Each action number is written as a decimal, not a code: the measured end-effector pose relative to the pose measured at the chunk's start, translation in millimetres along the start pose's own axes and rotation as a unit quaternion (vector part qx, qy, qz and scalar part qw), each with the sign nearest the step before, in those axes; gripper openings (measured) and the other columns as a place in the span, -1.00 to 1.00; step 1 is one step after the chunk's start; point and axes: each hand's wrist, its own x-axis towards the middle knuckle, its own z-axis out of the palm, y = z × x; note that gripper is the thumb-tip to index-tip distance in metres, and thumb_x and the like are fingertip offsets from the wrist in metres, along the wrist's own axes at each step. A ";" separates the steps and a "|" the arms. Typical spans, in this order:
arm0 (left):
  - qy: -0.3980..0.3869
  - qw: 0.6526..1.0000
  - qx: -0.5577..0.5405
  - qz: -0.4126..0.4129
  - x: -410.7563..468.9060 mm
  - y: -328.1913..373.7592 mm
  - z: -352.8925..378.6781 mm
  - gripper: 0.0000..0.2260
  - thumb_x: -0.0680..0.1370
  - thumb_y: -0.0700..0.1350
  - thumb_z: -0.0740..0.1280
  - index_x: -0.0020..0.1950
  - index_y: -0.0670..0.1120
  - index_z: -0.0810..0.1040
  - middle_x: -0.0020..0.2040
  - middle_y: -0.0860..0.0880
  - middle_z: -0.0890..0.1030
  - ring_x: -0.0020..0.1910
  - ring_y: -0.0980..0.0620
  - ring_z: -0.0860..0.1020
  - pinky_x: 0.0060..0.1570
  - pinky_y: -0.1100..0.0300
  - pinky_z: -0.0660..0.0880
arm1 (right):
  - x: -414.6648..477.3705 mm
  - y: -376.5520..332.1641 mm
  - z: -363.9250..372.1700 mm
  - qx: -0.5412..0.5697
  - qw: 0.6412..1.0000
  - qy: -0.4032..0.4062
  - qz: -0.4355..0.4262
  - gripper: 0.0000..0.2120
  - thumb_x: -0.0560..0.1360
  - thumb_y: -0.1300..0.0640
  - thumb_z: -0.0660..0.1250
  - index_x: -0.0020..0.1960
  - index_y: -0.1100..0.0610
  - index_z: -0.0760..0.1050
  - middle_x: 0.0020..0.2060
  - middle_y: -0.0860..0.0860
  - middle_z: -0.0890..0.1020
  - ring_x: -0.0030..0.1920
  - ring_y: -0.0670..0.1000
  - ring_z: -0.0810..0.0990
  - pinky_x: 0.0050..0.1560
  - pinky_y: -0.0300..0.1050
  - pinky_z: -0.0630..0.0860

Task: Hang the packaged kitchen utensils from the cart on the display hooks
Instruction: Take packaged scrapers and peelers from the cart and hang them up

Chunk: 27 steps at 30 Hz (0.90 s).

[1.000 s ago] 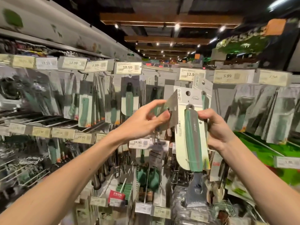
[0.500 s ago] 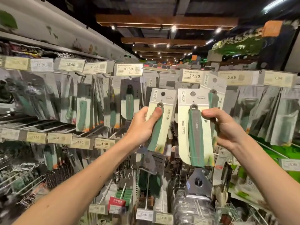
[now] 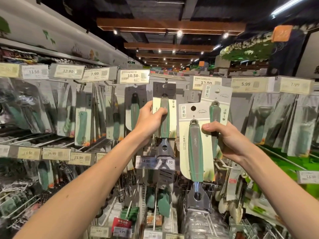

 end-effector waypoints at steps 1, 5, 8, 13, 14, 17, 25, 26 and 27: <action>0.003 1.000 -0.001 -0.006 3.0 -2.0 1.5 -0.71 0.58 -0.12 0.33 0.29 -0.10 0.50 0.20 -0.09 0.62 0.18 -0.07 0.59 0.28 -0.10 0.50 | 1.0 1.0 0.8 -0.002 1.000 -0.006 0.002 -0.80 0.50 0.44 0.22 -0.20 0.20 0.46 -0.49 -0.09 0.62 -0.46 -0.19 0.59 -0.42 -0.36 0.51; 0.019 0.999 0.030 -0.041 13.6 -14.1 8.7 -0.35 0.62 0.00 0.32 0.60 -0.15 0.09 0.57 -0.11 0.24 0.50 -0.08 0.29 0.46 -0.01 0.25 | 4.0 5.1 2.6 -0.019 0.999 -0.031 0.002 -0.86 0.42 0.41 0.29 -0.12 0.19 0.49 -0.41 -0.07 0.67 -0.39 -0.17 0.63 -0.35 -0.33 0.55; 0.019 0.998 0.044 -0.048 19.9 -22.7 11.9 -0.32 0.62 0.04 0.30 0.61 -0.15 0.04 0.60 -0.10 0.15 0.55 -0.10 0.20 0.51 -0.11 0.18 | 8.2 7.7 3.5 -0.019 0.999 -0.028 -0.004 -0.82 0.46 0.43 0.27 -0.08 0.18 0.48 -0.39 -0.08 0.68 -0.38 -0.18 0.64 -0.34 -0.34 0.55; 0.027 0.993 0.086 -0.074 30.6 -31.4 14.9 -0.35 0.63 0.06 0.28 0.59 -0.18 0.09 0.58 -0.14 0.21 0.54 -0.15 0.22 0.48 -0.20 0.21 | 16.2 13.5 6.8 -0.014 1.000 -0.023 -0.010 -0.79 0.49 0.45 0.24 -0.09 0.17 0.50 -0.39 -0.08 0.69 -0.38 -0.18 0.63 -0.32 -0.34 0.55; 0.028 0.993 0.088 -0.080 33.3 -33.3 15.4 -0.35 0.62 0.06 0.29 0.58 -0.19 0.10 0.57 -0.15 0.23 0.52 -0.16 0.25 0.47 -0.22 0.22 | 17.8 14.7 6.8 -0.015 1.000 -0.023 -0.010 -0.79 0.49 0.45 0.25 -0.08 0.17 0.50 -0.37 -0.07 0.69 -0.37 -0.17 0.64 -0.32 -0.33 0.56; 0.028 0.991 0.092 -0.096 36.3 -36.1 14.1 -0.34 0.60 0.10 0.32 0.57 -0.17 0.16 0.52 -0.14 0.33 0.48 -0.18 0.32 0.43 -0.23 0.28 | 20.2 15.7 7.6 -0.020 0.999 -0.034 -0.010 -0.78 0.50 0.45 0.24 -0.02 0.18 0.53 -0.27 -0.04 0.73 -0.29 -0.13 0.68 -0.30 -0.29 0.58; 0.021 0.977 0.209 -0.018 -10.3 -42.3 3.9 -0.39 0.62 -0.02 0.32 0.60 0.02 0.12 0.56 0.02 0.26 0.50 -0.02 0.29 0.47 -0.11 0.25 | 27.0 21.6 3.1 -0.043 0.999 -0.010 -0.015 -0.79 0.48 0.41 0.31 0.06 0.21 0.55 -0.11 0.04 0.73 -0.16 -0.03 0.68 -0.21 -0.19 0.64; 0.033 0.977 0.210 0.016 -20.9 -40.9 1.8 -0.45 0.62 -0.03 0.32 0.57 0.03 0.18 0.53 0.04 0.29 0.47 0.04 0.32 0.47 -0.07 0.26 | 27.6 22.6 2.7 -0.046 0.999 -0.006 -0.018 -0.81 0.49 0.41 0.31 0.04 0.21 0.55 -0.14 0.03 0.74 -0.20 -0.06 0.69 -0.29 -0.23 0.61; 0.042 0.979 0.196 0.044 -29.2 -40.8 -0.2 -0.52 0.62 -0.02 0.30 0.52 0.03 0.27 0.48 0.06 0.34 0.42 0.09 0.37 0.46 -0.03 0.29 | 27.3 22.2 4.2 -0.046 0.999 0.000 -0.020 -0.83 0.49 0.41 0.31 0.02 0.21 0.55 -0.17 0.02 0.74 -0.25 -0.08 0.69 -0.36 -0.27 0.57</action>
